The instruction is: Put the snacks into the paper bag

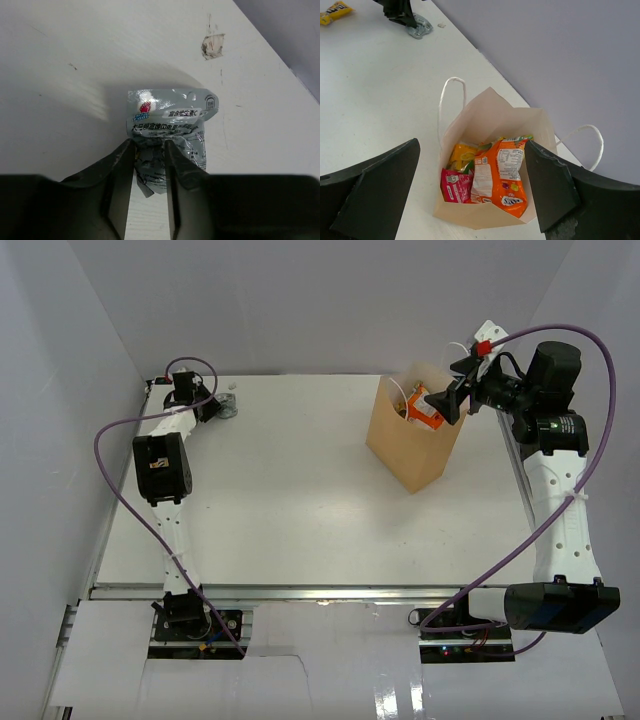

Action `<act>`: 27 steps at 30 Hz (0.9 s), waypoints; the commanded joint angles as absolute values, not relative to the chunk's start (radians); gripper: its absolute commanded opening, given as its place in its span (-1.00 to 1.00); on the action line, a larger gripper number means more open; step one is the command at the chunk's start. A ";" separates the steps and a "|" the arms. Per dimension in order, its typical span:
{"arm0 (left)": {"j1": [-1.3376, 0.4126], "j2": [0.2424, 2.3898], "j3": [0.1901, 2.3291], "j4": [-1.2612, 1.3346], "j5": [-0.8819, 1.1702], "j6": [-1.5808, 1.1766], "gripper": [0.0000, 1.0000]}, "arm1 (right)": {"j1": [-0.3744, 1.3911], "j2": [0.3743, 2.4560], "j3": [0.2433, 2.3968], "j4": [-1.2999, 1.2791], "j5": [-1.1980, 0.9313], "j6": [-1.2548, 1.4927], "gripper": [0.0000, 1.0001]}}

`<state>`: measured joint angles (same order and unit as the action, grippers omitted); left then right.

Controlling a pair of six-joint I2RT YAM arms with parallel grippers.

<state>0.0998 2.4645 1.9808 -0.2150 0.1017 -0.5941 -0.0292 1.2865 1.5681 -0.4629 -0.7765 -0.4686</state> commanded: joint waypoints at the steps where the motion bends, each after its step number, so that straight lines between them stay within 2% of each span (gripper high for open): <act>1: 0.104 2.464 1.981 -0.233 0.156 -0.568 -0.25 | -0.035 1.269 1.609 -0.448 -0.840 -0.443 0.81; 3: 0.106 2.451 1.954 -0.219 0.179 -0.563 -0.41 | -0.035 1.266 1.621 -0.466 -0.914 -0.459 0.80; 4: 0.107 2.441 1.936 -0.209 0.211 -0.560 -0.59 | -0.034 1.270 1.626 -0.482 -0.948 -0.469 0.81; 8: 0.110 2.320 1.817 -0.117 0.312 -0.540 -1.00 | -0.028 1.273 1.641 -0.557 -1.067 -0.500 0.82; 11: 0.112 2.217 1.650 -0.014 0.420 -0.555 -1.00 | -0.002 1.279 1.652 -0.617 -1.052 -0.526 0.84; 17: 0.077 1.847 1.116 0.317 0.670 -0.716 -1.00 | 0.159 1.353 1.724 -0.732 -0.895 -0.491 0.88; 19: 0.028 1.702 0.948 0.380 0.702 -0.744 -1.00 | 0.270 1.382 1.733 -0.755 -0.830 -0.479 0.89; 23: -0.092 1.476 0.763 0.400 0.721 -0.787 -1.00 | 0.464 1.407 1.684 -0.694 -0.709 -0.385 0.91; 27: -0.213 1.252 0.618 0.407 0.663 -0.859 -1.00 | 0.557 1.448 1.564 -0.542 -0.583 -0.082 0.91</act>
<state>-0.1768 1.3659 0.6865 0.3515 0.6624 -0.7902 0.5167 1.4288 1.6241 -0.6498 -0.7170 -0.3206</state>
